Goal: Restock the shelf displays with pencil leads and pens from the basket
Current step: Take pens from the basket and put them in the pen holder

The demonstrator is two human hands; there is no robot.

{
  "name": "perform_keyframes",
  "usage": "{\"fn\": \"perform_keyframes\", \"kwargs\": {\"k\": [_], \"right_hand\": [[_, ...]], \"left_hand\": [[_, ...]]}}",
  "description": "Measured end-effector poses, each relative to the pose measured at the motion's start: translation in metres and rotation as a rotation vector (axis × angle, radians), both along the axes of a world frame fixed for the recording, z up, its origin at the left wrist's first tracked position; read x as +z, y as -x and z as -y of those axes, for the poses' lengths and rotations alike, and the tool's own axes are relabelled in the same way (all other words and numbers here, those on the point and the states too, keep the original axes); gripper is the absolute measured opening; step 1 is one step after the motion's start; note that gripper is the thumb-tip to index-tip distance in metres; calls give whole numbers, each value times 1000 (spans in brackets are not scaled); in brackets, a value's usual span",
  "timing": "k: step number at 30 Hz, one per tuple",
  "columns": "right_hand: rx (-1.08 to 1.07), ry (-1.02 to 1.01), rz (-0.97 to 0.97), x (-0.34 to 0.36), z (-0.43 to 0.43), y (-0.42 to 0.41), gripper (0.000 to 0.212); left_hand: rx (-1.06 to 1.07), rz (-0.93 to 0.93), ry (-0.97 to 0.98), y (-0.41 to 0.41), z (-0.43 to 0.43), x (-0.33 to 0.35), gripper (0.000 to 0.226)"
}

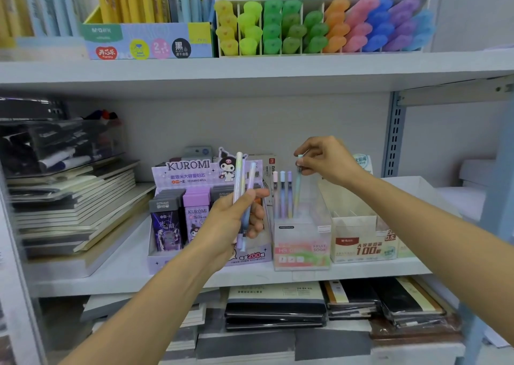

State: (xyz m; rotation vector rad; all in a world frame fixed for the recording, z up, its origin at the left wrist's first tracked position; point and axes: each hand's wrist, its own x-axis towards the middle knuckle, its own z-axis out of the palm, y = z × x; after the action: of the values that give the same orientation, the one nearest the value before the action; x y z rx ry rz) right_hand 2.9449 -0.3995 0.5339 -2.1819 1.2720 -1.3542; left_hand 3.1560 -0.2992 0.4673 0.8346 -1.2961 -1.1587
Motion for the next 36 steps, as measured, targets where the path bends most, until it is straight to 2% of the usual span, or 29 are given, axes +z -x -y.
{"fn": "perform_keyframes", "kwargs": {"k": [9, 16, 27, 36], "right_hand": [[-24, 31, -42, -3, -1, 10, 7], [-18, 49, -145, 7, -3, -4, 5], [-41, 60, -81, 4, -10, -1, 5], [-117, 141, -152, -4, -5, 7, 5]], "left_hand": [[1, 60, 18, 0, -1, -2, 29], [-14, 63, 16, -2, -4, -1, 30], [-18, 77, 11, -4, -5, -4, 30], [-59, 123, 15, 5, -7, -4, 29]]}}
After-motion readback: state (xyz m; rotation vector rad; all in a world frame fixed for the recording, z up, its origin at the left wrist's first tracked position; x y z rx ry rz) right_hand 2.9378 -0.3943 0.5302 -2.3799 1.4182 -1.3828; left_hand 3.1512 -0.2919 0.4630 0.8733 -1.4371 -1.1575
